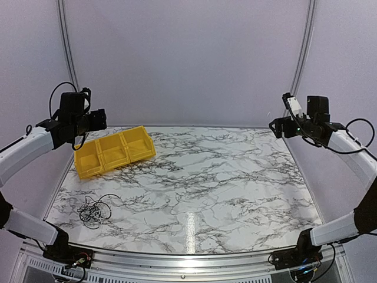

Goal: Untangle the cables

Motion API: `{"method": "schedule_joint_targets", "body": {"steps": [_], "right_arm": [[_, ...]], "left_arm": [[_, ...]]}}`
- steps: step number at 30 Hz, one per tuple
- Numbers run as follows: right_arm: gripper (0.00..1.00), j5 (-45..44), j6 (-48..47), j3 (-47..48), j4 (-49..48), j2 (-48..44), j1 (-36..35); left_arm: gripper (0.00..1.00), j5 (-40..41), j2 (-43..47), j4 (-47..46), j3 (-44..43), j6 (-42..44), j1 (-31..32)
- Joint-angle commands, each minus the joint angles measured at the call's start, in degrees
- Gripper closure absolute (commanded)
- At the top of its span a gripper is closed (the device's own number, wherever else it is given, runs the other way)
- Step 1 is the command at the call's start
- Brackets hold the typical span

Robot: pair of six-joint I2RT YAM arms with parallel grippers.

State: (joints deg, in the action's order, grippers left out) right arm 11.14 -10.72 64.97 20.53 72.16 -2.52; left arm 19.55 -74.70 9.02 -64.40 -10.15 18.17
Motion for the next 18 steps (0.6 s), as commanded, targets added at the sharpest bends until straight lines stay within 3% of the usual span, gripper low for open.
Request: {"method": "schedule_joint_targets", "body": {"steps": [1, 6, 11, 18], "right_arm": [[0.01, -5.86, -1.29, 0.02, -3.40, 1.00, -1.04], [0.01, -3.09, -6.33, -1.30, -5.07, 1.17, -1.59], [0.06, 7.11, -13.77, -1.10, -2.08, 1.89, -2.45], [0.13, 13.61, -23.75, 0.25, 4.52, 4.76, -11.02]], "left_arm": [[0.19, -4.61, 0.72, 0.97, 1.19, -2.72, -2.96], [0.32, -5.01, 1.88, 6.42, 0.42, -5.14, -2.34], [0.50, -7.96, -1.13, 22.40, -6.13, -13.02, 0.05], [0.56, -8.76, -0.91, 39.52, -8.80, -23.09, 7.96]]}}
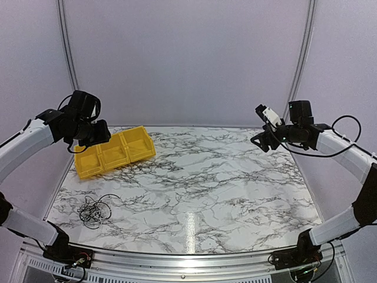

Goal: Untangle the cables

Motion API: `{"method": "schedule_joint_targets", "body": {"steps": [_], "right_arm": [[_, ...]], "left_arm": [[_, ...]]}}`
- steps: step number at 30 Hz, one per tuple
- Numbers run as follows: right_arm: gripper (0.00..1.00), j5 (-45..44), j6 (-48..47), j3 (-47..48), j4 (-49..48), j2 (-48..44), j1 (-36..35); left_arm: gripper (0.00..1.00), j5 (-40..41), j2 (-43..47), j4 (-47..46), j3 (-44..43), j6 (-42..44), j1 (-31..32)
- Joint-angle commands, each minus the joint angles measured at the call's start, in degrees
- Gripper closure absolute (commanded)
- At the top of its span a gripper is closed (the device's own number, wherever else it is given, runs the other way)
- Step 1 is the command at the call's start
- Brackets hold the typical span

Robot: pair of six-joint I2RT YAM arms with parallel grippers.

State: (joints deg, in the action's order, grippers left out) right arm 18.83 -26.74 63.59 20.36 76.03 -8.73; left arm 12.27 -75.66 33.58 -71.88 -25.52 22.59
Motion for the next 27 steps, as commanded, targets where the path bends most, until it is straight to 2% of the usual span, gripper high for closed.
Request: {"method": "schedule_joint_targets", "body": {"steps": [1, 5, 11, 16, 23, 27], "right_arm": [[0.13, 6.45, -9.10, 1.50, 5.49, 1.11, -6.45], [0.13, 8.56, -10.53, 0.41, 6.01, 1.92, -11.31], [0.14, 11.16, -9.41, -0.33, 5.54, 3.21, -13.65], [0.13, 12.00, -7.50, -1.03, 4.79, 3.74, -13.96], [0.13, 12.54, -6.02, -2.43, 5.41, 2.78, -14.00], [0.13, 11.20, -6.46, -3.26, 5.64, 1.66, -13.97]], "left_arm": [[0.57, -1.54, 0.66, 16.79, -0.67, -9.12, 4.61], [0.54, -1.13, 3.94, 23.02, 3.74, -13.87, 6.90], [0.52, -6.07, 4.86, 26.88, 13.06, -15.82, 7.99], [0.53, -4.45, 0.87, 27.56, 12.71, -9.31, 8.23], [0.54, -2.33, -11.03, 27.14, 7.15, -1.55, 8.26], [0.54, -2.51, -16.79, 26.54, 5.09, 6.95, 8.26]]}}
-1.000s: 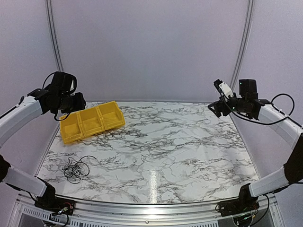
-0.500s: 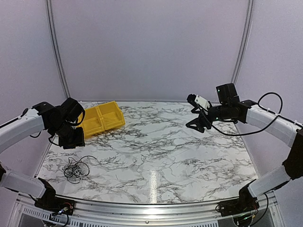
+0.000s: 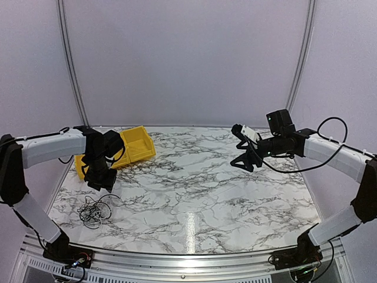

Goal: Untangle the cables

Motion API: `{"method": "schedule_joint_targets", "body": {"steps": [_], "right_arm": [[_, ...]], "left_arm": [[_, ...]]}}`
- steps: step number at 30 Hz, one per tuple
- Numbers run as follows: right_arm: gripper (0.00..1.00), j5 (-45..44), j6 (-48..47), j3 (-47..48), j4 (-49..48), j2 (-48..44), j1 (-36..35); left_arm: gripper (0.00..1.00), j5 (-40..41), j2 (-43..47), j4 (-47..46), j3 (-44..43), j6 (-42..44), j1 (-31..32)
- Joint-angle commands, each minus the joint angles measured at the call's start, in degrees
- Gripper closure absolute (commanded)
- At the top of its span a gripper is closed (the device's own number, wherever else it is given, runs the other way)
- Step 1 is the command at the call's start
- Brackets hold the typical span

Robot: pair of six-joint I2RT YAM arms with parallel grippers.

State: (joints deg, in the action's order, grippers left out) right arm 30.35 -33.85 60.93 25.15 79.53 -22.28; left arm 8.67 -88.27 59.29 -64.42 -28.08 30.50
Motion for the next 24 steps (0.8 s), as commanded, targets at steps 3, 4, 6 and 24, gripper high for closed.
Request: {"method": "schedule_joint_targets", "body": {"steps": [3, 4, 6, 24], "right_arm": [[0.13, -1.07, 0.26, -1.41, 1.12, -2.83, -0.48], [0.13, -1.39, 0.19, -1.83, 1.13, -3.40, -0.48], [0.13, -1.71, 0.18, -2.67, 1.13, -4.07, -0.48], [0.12, -2.21, 0.34, -2.30, 1.82, -3.51, -0.44]], "left_arm": [[0.53, 1.70, -7.37, 1.00, -3.32, 15.13, 0.35], [0.53, 2.36, -7.90, 0.88, -3.74, 15.81, 0.28], [0.51, 3.26, -9.21, 0.24, -4.64, 18.21, 0.34], [0.65, 6.35, -20.12, -8.79, -4.41, 32.43, 0.41]]}}
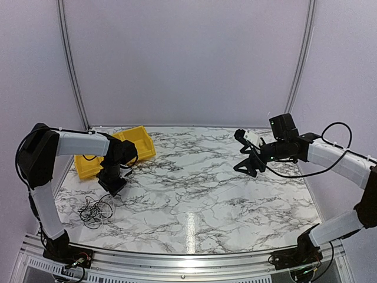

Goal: Untangle the cables

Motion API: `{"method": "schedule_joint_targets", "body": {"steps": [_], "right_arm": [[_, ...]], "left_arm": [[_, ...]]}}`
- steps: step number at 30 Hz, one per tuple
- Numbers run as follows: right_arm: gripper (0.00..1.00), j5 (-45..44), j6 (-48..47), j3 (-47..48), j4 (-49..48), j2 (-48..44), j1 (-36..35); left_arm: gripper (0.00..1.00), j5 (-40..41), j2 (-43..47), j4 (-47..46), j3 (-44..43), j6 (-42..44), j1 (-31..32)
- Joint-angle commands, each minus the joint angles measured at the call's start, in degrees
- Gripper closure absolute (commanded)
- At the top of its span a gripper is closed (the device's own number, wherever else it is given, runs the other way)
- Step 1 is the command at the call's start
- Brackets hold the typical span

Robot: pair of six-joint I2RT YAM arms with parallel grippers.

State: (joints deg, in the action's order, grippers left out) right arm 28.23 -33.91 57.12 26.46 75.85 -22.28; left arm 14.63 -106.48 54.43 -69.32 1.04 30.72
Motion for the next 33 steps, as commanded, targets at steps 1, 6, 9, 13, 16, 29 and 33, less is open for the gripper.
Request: {"method": "schedule_joint_targets", "body": {"steps": [1, 6, 9, 13, 16, 29, 33], "right_arm": [[0.12, -0.18, 0.40, 1.50, 0.45, 0.17, -0.47], [0.12, -0.10, 0.97, 1.58, 0.17, 0.43, -0.43], [0.12, 0.02, 1.29, 1.80, 0.19, 0.60, -0.48], [0.12, 1.00, 2.17, 2.86, 0.17, 1.36, -0.48], [0.13, 2.39, 3.15, 4.36, -0.24, 2.35, -0.48], [0.26, 7.11, 8.00, 13.38, -3.63, 9.88, -4.98], [0.26, 7.76, 8.53, 12.41, -3.54, 9.17, -5.34]], "left_arm": [[0.69, 0.25, -2.15, -4.85, 0.92, 3.65, 0.21], [0.86, -2.40, -2.20, -8.37, 2.76, 4.20, 0.22], [0.98, -4.70, 0.16, -10.19, 3.37, 3.42, 0.22], [1.00, -10.85, 5.88, -12.79, 2.61, 0.61, 0.50], [1.00, -16.06, 10.65, -16.04, 1.96, -0.67, 1.72], [0.47, 6.05, 13.11, -12.81, 2.40, -17.29, 5.48], [0.43, 8.99, 11.94, -5.57, 2.65, -26.18, 4.30]]}}
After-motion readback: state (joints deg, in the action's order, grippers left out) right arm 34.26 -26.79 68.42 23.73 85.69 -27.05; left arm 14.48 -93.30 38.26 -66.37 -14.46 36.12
